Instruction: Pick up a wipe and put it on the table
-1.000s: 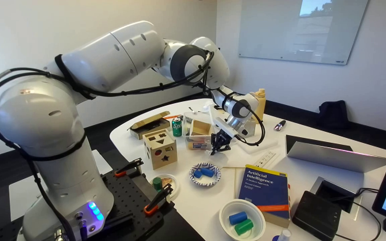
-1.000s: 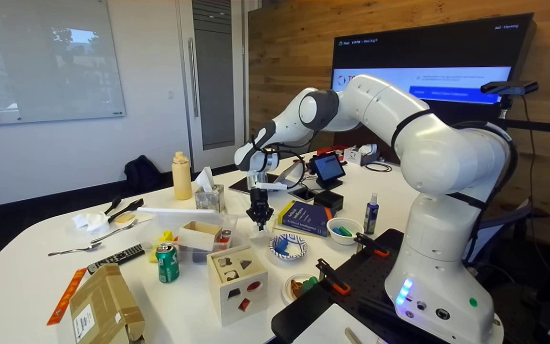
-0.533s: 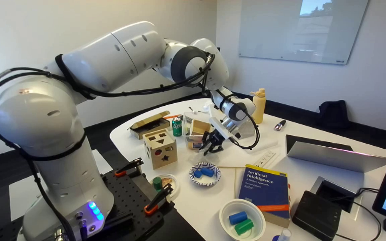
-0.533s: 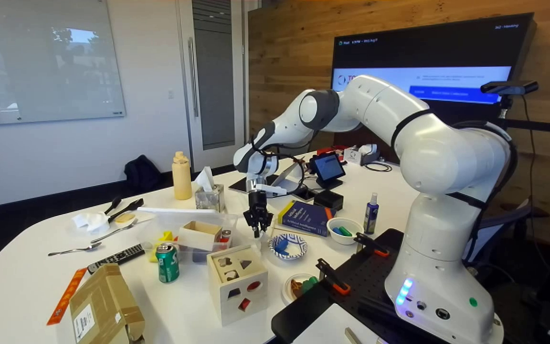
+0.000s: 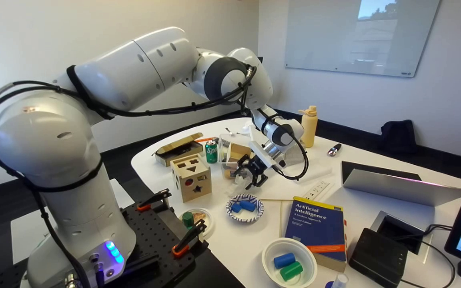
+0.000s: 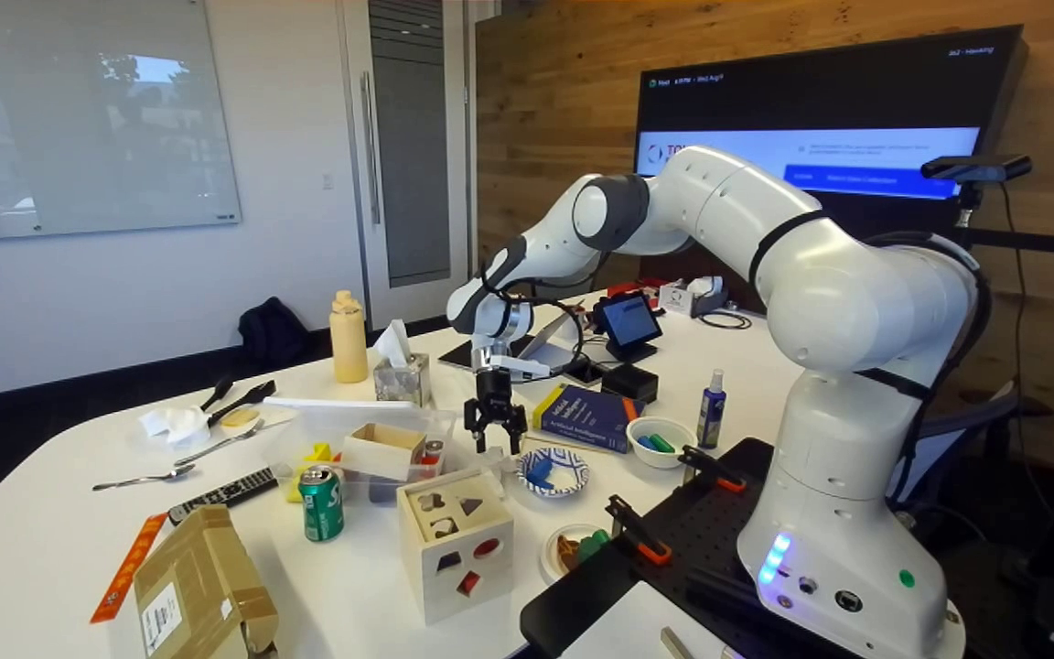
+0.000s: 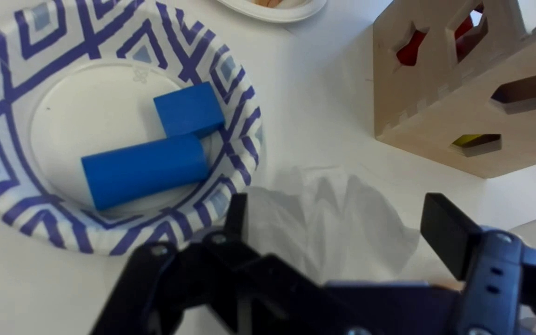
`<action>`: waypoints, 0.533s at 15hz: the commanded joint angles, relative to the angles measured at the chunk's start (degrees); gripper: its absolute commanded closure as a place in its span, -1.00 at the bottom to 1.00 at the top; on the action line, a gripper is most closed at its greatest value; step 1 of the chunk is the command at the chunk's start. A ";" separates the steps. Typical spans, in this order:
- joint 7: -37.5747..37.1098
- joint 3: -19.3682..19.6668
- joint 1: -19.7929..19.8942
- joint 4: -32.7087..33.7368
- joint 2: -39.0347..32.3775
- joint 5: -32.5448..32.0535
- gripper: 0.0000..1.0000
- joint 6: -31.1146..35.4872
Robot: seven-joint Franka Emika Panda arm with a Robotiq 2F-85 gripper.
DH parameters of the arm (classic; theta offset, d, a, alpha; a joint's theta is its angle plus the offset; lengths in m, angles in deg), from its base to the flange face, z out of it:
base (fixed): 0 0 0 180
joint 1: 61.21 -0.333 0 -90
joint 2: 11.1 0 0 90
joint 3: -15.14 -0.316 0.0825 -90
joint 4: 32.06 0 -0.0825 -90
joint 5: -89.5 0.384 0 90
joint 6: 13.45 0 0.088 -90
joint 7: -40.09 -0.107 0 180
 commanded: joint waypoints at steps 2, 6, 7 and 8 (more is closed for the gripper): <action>1.01 0.00 -0.02 -1.60 2.33 0.88 -1.00 -1.43; -0.43 0.65 -1.70 -3.62 6.35 -0.28 -1.00 -0.37; -0.79 0.84 -2.29 -3.97 7.46 -0.67 -1.00 -0.06; -0.89 0.93 -2.83 -4.52 8.69 -1.01 -1.00 0.38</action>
